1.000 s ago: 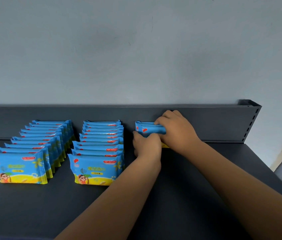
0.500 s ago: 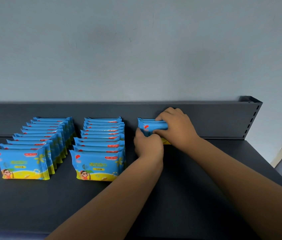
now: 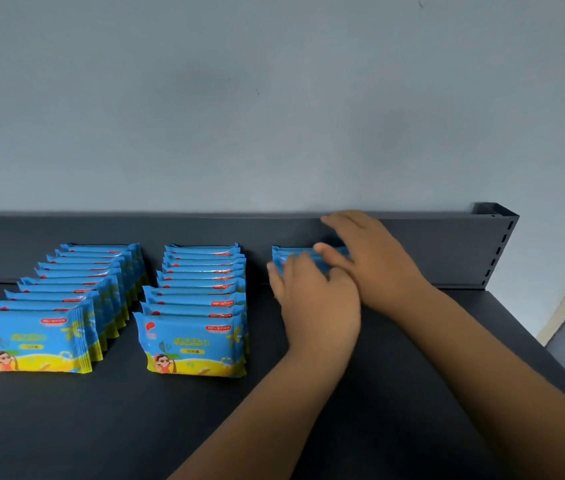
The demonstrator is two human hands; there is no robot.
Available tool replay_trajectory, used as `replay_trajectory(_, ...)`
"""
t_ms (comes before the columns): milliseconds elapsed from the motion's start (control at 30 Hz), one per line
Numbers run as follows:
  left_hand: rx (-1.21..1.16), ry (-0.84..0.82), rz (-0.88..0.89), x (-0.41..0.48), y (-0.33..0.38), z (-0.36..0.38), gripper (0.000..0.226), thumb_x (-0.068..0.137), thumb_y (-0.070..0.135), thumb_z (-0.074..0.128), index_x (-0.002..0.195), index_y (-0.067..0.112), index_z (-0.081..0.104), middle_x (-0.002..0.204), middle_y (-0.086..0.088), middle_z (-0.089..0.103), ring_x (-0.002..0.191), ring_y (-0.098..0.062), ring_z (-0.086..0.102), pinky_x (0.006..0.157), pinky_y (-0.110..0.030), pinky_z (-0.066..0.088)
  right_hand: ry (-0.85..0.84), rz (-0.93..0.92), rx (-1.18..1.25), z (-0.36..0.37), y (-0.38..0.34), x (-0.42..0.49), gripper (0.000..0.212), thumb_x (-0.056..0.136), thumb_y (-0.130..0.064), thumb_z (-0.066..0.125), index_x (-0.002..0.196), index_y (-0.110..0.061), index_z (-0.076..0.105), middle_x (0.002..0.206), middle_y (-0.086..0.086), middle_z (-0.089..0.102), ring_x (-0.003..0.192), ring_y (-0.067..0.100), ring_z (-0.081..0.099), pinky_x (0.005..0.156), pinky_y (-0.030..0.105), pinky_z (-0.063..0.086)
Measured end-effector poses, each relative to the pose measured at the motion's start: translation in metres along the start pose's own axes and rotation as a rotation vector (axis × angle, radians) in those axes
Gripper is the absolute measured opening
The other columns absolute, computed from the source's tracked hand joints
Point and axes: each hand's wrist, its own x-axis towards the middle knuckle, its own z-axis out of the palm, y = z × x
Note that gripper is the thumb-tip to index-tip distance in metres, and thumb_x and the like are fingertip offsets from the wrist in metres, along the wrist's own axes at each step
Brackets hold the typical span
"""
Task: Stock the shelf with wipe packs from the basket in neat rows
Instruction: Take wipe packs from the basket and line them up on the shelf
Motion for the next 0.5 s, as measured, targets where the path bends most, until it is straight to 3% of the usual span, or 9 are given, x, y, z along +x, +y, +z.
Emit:
replay_trajectory(67,0.256,0.029,0.299,-0.015,0.010,-0.015,0.036,0.098,0.027,0.040,0.124,0.019,0.064,0.155,-0.001,0.044,0.157,-0.020,0.000,0.127,-0.034,0.009,0.065,0.089,0.089,-0.014,-0.009,-0.022,0.052,0.105,-0.047,0.045,0.150,-0.020,0.048,0.151,-0.003,0.048,0.140,0.017,0.043,0.112,0.030,0.035)
replay_trajectory(133,0.434,0.135,0.527,-0.025,0.017,-0.028,0.038,0.099,0.032,0.040,0.123,0.018,0.067,0.154,-0.005,0.048,0.157,-0.025,0.006,0.126,-0.042,0.019,0.134,0.163,0.154,-0.022,-0.020,-0.047,0.052,0.106,-0.045,0.042,0.154,-0.022,0.043,0.155,-0.006,0.044,0.144,0.013,0.037,0.112,0.024,0.030)
replay_trajectory(200,0.565,0.231,0.630,-0.033,0.017,-0.040,0.043,0.100,0.035,0.044,0.131,0.014,0.064,0.152,-0.007,0.050,0.156,-0.028,0.013,0.123,-0.048,0.025,0.180,0.186,0.214,-0.025,-0.034,-0.068,0.055,0.105,-0.047,0.040,0.156,-0.026,0.038,0.158,-0.010,0.040,0.148,0.008,0.031,0.113,0.022,0.025)
replay_trajectory(367,0.583,0.251,0.588,-0.050,0.015,-0.081,0.054,0.101,0.046,0.044,0.144,0.014,0.054,0.164,-0.004,0.032,0.157,-0.021,0.011,0.124,-0.043,0.023,0.169,0.102,0.257,-0.023,-0.059,-0.079,0.063,0.102,-0.053,0.032,0.160,-0.028,0.031,0.165,-0.012,0.028,0.155,0.003,0.011,0.118,0.022,0.012)
replay_trajectory(500,0.651,0.457,0.521,-0.073,-0.004,-0.127,0.058,0.101,0.046,0.044,0.148,0.011,0.049,0.166,-0.007,0.027,0.156,-0.026,0.015,0.125,-0.041,0.021,0.121,-0.037,0.333,-0.012,-0.094,-0.081,0.068,0.101,-0.061,0.028,0.160,-0.029,0.029,0.167,-0.015,0.024,0.155,0.000,0.007,0.122,0.025,0.010)
